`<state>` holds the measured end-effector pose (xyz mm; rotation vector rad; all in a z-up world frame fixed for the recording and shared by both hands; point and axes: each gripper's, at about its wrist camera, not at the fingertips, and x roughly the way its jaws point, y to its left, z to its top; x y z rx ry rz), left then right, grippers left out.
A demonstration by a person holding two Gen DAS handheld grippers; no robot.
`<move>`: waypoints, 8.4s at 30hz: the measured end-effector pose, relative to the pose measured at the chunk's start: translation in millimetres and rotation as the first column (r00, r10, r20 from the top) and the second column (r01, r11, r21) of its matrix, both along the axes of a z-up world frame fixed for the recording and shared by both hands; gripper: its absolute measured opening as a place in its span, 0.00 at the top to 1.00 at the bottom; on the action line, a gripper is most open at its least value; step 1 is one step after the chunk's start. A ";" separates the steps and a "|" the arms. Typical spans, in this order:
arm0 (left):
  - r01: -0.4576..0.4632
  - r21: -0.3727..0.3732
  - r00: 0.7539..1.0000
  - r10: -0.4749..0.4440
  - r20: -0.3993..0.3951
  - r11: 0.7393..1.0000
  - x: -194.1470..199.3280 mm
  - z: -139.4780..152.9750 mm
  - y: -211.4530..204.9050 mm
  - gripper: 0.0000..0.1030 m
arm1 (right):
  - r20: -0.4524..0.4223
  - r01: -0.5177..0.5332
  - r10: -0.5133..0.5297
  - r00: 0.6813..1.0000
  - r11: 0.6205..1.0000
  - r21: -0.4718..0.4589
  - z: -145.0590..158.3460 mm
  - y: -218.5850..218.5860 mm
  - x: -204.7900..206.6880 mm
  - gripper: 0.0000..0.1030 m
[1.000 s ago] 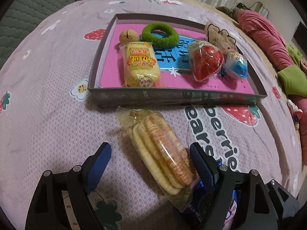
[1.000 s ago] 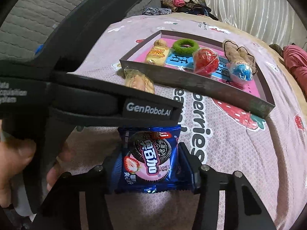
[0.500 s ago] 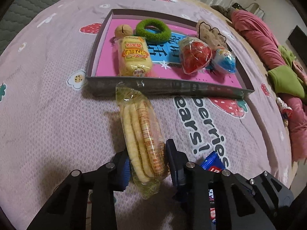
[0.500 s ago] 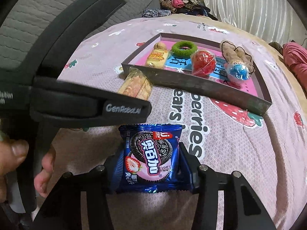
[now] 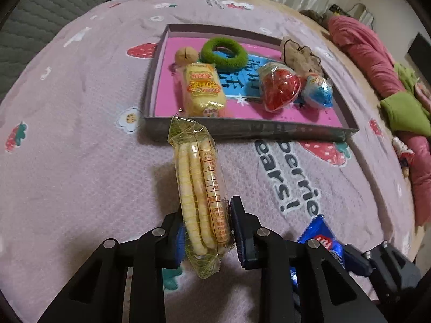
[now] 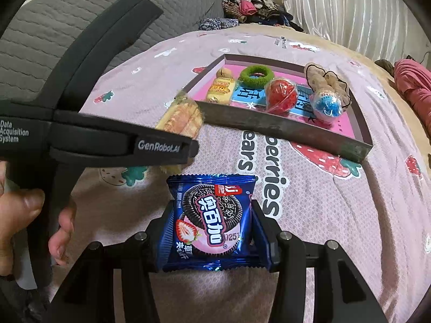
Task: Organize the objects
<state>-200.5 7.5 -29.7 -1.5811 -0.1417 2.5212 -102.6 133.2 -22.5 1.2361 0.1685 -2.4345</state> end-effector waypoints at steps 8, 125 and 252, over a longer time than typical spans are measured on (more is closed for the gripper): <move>-0.004 -0.021 0.999 0.003 -0.045 1.000 21.8 30.6 -2.5 0.71 | -0.027 0.020 -0.020 0.999 1.000 -0.010 21.7 5.7 14.1 0.50; 0.095 -0.005 0.984 -0.094 -0.149 0.995 -118.2 -7.2 59.9 0.71 | -0.114 0.250 -0.246 0.963 0.968 0.021 -13.1 112.5 -175.9 0.50; -0.144 -0.115 0.850 0.063 -0.523 0.983 128.4 210.2 13.1 0.16 | -0.404 0.283 -0.291 0.867 0.956 -0.082 186.9 102.1 41.2 0.01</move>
